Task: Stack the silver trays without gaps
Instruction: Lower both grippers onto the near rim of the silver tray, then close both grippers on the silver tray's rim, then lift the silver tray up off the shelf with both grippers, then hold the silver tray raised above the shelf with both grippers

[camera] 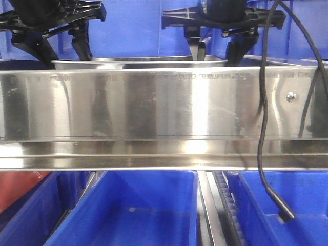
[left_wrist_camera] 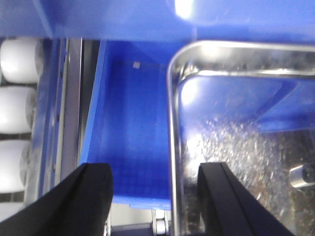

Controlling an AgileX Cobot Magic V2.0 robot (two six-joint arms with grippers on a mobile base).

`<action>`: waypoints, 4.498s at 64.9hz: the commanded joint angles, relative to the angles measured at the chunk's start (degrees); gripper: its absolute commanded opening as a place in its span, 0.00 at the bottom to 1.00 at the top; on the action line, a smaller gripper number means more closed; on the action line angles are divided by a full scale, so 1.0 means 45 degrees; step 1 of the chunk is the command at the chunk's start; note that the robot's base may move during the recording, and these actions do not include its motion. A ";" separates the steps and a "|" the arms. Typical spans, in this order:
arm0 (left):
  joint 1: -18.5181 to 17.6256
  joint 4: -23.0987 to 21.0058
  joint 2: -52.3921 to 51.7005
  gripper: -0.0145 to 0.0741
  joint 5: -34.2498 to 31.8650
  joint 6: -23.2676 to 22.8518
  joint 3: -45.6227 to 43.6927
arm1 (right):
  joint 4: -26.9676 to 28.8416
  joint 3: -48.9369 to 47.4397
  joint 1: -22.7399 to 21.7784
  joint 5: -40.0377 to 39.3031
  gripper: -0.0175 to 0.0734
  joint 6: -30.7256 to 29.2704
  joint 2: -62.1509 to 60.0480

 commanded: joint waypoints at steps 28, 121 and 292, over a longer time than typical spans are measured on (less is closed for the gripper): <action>-0.0056 -0.0082 -0.0015 0.50 0.0240 -0.0082 -0.0074 | -0.0062 -0.0062 -0.0076 -0.0059 0.45 0.0120 -0.0050; -0.0056 -0.0781 0.0216 0.16 0.0531 -0.0082 -0.0074 | -0.0074 -0.0146 -0.0076 0.0048 0.12 0.0111 -0.0133; -0.2669 0.1855 -0.4528 0.14 0.3559 -0.2707 -0.4266 | -0.2038 -0.1822 0.1183 0.1040 0.12 -0.0133 -0.6242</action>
